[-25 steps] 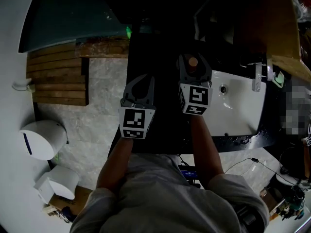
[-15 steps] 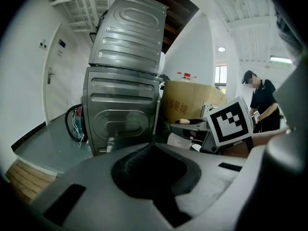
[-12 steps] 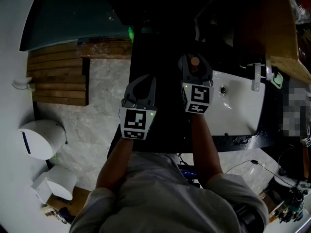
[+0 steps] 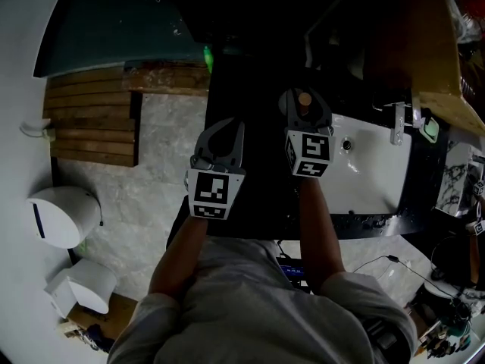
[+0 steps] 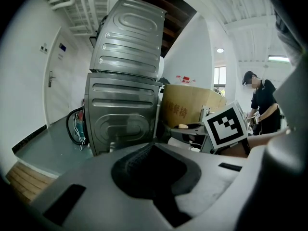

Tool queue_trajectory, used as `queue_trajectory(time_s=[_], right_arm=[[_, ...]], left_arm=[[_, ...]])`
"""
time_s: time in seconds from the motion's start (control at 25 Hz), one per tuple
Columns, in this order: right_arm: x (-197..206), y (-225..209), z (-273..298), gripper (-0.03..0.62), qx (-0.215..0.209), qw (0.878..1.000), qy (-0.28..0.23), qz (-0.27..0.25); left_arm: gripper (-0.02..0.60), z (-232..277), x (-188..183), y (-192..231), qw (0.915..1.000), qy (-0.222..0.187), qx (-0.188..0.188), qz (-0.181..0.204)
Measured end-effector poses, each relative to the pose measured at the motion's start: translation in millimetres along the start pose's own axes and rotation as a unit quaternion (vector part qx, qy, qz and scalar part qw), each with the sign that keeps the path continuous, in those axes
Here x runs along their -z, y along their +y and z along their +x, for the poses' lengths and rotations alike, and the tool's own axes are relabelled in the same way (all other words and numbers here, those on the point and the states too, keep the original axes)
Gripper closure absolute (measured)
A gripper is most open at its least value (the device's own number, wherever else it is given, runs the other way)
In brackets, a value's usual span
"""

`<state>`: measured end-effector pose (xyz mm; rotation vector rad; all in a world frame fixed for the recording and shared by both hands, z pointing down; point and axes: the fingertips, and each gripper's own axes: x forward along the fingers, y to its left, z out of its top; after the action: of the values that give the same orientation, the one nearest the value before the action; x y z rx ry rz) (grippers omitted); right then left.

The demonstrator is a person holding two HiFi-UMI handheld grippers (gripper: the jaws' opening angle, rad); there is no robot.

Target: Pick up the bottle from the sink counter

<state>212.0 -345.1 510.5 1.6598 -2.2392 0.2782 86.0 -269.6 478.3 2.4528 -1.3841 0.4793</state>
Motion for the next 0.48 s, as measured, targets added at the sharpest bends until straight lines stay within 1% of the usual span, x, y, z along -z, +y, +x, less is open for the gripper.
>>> queue_trajectory(time_s=[0.24, 0.48], right_arm=[[-7.5, -2.0, -5.8, 0.474, -0.007, 1.0, -0.012, 0.014], [-31.0, -1.1, -23.9, 0.474, -0.011, 0.999, -0.039, 0.013]], left_arm=[[0.569, -3.2, -3.7, -4.1, 1.0, -0.003, 0.002, 0.003], [0.569, -6.1, -13.3, -10.1, 0.9998, -0.013, 0.007, 0.009]])
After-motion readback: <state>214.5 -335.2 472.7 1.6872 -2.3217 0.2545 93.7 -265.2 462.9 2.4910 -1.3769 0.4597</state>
